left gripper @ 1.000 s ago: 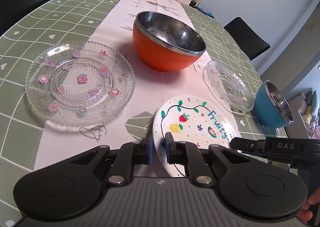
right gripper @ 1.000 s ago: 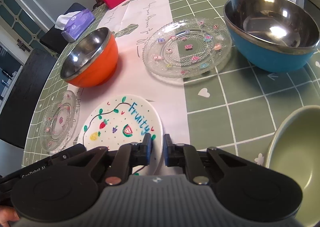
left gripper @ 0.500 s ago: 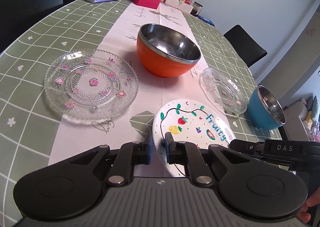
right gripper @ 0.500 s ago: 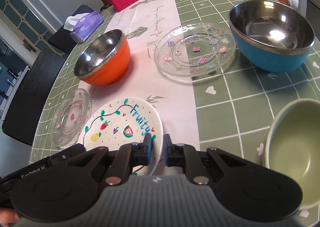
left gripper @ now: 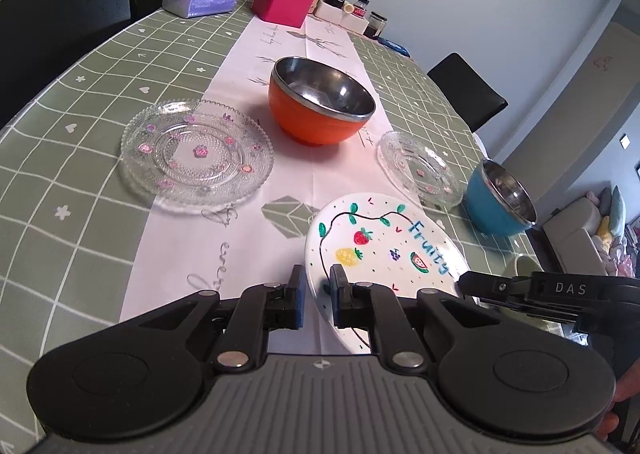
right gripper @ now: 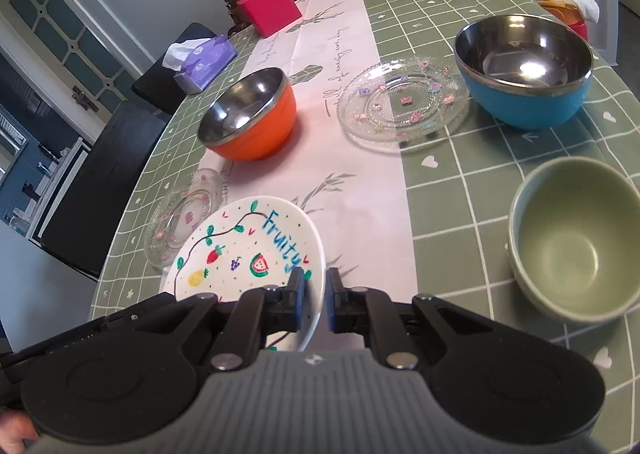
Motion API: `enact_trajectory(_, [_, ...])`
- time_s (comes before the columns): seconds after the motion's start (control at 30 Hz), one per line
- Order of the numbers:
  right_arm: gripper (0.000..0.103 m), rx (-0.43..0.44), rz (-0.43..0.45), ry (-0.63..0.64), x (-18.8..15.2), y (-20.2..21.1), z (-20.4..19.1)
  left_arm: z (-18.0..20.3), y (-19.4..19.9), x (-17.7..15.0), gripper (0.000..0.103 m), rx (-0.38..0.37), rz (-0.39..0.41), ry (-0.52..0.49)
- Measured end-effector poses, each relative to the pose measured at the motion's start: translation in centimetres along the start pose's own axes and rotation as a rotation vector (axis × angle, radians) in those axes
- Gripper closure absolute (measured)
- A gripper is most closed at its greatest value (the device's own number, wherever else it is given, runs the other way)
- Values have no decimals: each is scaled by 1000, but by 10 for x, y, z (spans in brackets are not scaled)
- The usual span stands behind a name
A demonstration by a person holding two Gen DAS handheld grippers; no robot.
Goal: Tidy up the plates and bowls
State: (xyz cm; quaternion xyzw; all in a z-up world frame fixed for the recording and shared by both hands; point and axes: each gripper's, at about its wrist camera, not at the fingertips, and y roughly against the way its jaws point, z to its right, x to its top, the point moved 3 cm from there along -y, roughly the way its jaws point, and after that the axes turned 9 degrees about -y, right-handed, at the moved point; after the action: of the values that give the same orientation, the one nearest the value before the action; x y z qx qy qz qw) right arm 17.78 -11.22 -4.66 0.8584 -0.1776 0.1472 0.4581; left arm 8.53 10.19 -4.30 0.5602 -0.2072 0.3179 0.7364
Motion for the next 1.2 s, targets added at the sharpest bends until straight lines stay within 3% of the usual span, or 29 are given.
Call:
enact_trajectory(0.43, [94, 4, -65, 1, -54, 2, 11, -1, 7, -36, 89, 63, -83, -71])
enact_trajectory(0.73, [94, -20, -70, 23, -56, -7, 11, -4, -5, -43, 90, 101, -132, -73])
enact_trajectory(0.93, [93, -40, -83, 32, -59, -12, 11, 2, -5, -46, 89, 128, -123, -122])
enact_trajectory(1.2, [81, -10, -100, 68, -58, -13, 8, -3, -7, -48, 82, 75, -134, -125])
